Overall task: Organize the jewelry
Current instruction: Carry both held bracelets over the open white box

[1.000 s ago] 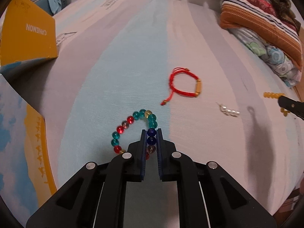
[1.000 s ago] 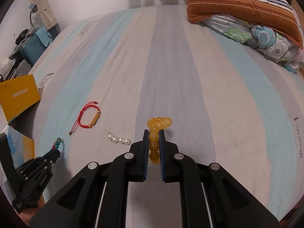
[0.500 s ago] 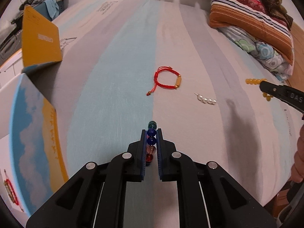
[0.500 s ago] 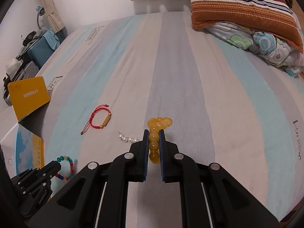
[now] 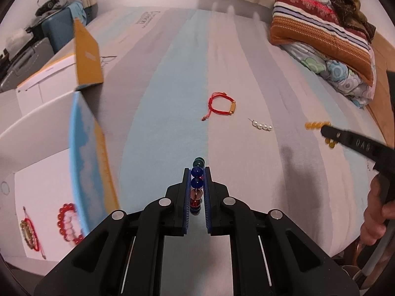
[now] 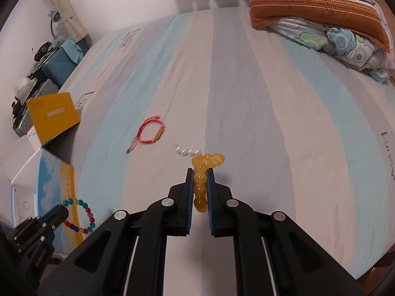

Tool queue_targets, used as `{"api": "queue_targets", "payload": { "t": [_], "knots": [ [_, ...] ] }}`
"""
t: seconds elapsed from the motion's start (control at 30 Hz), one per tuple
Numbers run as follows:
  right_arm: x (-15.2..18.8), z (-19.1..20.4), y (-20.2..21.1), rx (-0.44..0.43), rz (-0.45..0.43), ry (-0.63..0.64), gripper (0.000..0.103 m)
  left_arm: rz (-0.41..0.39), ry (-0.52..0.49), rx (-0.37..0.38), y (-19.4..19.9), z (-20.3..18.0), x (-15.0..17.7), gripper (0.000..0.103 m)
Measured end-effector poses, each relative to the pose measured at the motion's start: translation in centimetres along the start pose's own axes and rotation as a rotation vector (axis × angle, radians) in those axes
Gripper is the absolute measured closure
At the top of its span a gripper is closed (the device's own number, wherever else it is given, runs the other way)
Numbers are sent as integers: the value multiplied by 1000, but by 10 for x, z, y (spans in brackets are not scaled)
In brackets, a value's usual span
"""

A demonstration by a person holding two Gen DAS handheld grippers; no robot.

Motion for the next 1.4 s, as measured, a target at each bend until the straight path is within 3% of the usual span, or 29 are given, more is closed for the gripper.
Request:
{"api": "queue_targets", "payload": {
  "t": [0.5, 1.0, 1.4],
  "knots": [
    [34, 84, 75, -54, -50, 72, 94, -102, 55, -40, 106, 52, 9, 94],
    [65, 243, 130, -158, -115, 237, 94, -140, 196, -152, 187, 190, 56, 94],
    [112, 358, 128, -214, -88, 398, 94, -117, 300, -213, 202, 274, 100, 94]
  ]
}}
Point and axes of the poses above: each gripper's, at about its wrist camera, not at the fingertips, and y roughly against the way its jaws point, z to its left, x to its underside, the point moved 6 cm from there along -y, roughly the way its jaws point, and after that the axes turned 9 degrees about x, right-handed, at the moved point
